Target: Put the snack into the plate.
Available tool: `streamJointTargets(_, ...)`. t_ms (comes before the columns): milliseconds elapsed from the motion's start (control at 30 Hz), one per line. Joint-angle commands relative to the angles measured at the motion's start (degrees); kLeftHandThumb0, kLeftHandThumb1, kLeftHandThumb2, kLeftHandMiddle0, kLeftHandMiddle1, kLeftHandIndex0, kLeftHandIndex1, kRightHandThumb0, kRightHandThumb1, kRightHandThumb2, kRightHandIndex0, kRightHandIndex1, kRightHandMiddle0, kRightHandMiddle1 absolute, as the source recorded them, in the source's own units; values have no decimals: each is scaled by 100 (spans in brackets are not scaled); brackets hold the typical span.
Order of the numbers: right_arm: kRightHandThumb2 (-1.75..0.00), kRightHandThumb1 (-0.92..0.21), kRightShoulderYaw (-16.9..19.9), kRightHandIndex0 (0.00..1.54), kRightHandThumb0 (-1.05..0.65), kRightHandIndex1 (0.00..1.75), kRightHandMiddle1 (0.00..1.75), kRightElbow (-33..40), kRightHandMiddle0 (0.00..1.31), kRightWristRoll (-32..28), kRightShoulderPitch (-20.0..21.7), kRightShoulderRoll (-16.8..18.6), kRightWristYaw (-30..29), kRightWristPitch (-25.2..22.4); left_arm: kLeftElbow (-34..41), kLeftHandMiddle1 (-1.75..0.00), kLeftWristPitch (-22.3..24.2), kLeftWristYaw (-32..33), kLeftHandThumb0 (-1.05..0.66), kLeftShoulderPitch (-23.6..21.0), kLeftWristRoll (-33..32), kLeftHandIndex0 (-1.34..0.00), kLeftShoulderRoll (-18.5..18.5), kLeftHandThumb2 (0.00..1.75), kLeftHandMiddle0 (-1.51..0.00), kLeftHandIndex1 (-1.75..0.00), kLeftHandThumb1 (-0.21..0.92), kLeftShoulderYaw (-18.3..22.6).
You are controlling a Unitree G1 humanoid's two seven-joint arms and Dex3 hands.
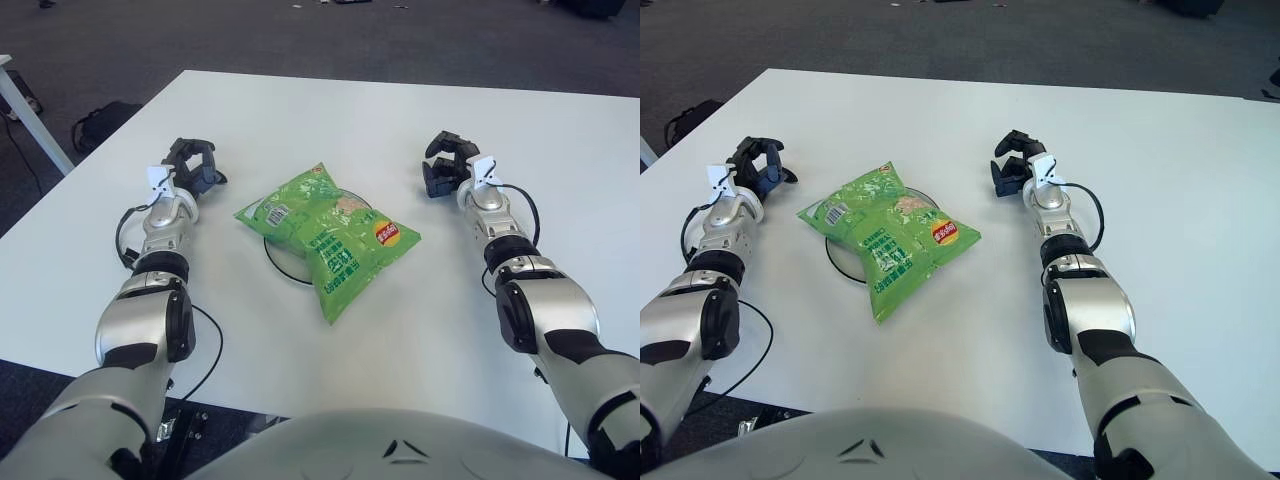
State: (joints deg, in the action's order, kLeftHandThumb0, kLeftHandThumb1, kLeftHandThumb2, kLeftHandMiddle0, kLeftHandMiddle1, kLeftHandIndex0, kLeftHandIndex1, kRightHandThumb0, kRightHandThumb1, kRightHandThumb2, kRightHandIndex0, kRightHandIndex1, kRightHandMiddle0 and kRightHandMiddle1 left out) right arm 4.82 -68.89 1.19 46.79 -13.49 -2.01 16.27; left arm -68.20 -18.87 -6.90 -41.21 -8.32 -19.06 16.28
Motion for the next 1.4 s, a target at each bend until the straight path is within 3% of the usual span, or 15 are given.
streamJointTargets(0,-155,-9,123,80,-1,165,175,-330,57,-47,-221,56,-144,-350,-375,-175,361,-14,-41,126,126,-42,199,99,-82,-175,58,-103)
streamJointTargets(433,-156,-5,437,86,-1,156,175,-502,60,-67,-27,-16,-550,-437,-584,-175,469,112,-41,-75,304,-43,332,102,-86,-175,55,-286)
streamJointTargets(733,-159,-1,485,91,-1,154,175,-622,62,16,-5,-149,-602,-499,-577,-175,245,-97,-42,-49,414,-45,519,106,-87,-175,52,-440)
streamJointTargets(1367,-159,-7,461,84,-1,166,175,-743,56,119,36,-305,-402,-699,-745,-175,426,3,-42,-316,342,-46,543,106,-87,-175,52,-292)
